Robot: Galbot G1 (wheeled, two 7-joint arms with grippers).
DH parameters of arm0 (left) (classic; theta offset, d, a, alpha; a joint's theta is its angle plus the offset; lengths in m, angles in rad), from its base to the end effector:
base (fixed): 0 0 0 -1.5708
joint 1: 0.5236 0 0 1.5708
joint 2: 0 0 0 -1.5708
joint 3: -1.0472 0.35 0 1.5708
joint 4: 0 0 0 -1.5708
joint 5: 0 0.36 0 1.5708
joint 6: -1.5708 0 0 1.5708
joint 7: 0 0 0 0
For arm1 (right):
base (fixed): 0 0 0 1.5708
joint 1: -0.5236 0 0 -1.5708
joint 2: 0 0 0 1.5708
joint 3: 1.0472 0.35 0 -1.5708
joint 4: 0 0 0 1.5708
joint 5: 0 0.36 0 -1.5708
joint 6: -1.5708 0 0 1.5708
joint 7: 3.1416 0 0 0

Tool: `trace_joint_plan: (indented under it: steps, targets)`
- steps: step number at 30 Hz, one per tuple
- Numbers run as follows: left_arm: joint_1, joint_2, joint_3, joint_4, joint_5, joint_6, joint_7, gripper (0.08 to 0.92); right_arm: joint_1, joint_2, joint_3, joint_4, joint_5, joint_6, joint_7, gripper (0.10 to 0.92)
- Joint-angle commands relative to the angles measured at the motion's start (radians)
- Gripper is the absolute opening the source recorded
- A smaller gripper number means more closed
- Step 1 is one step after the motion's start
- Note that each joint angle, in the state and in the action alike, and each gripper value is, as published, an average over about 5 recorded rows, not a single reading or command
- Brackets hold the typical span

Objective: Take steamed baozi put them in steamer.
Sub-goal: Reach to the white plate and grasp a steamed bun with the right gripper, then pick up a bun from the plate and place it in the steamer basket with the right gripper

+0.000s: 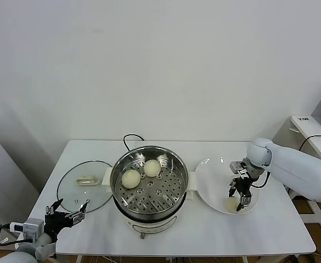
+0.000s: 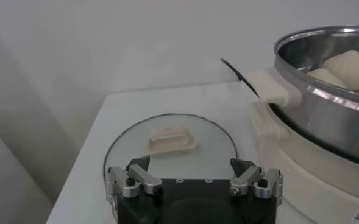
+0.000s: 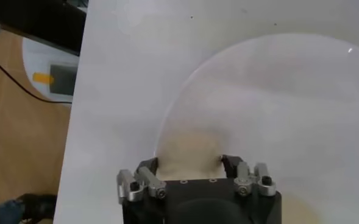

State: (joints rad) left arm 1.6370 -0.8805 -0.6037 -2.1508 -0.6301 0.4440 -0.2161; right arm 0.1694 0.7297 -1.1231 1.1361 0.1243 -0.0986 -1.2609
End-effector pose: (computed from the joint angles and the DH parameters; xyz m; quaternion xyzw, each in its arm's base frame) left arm 0.1925 0.1158 -0.2521 -0.0436 -0.9652 -0.0570 0.2514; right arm 0.5327 -0.1568 -0.2234 0.6014 -0.4588 0.4691 0.4558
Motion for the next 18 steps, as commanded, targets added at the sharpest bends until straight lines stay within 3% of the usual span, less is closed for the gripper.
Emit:
trace_joint_plan:
  steps: [1,10,18]
  targets:
    - [0.003,-0.002,-0.002,0.0,0.0,0.001,-0.001,0.823,0.0,-0.004,0.009,-0.001,-0.007,-0.001,-0.036,0.489]
    - [0.003,0.002,-0.002,0.004,0.0,0.001,-0.002,0.823,0.254,-0.017,-0.09,0.042,0.062,0.014,-0.058,0.447]
    - [-0.008,0.008,0.004,0.015,-0.002,0.0,-0.001,0.823,0.439,0.078,0.006,0.034,0.104,0.142,-0.036,0.448]
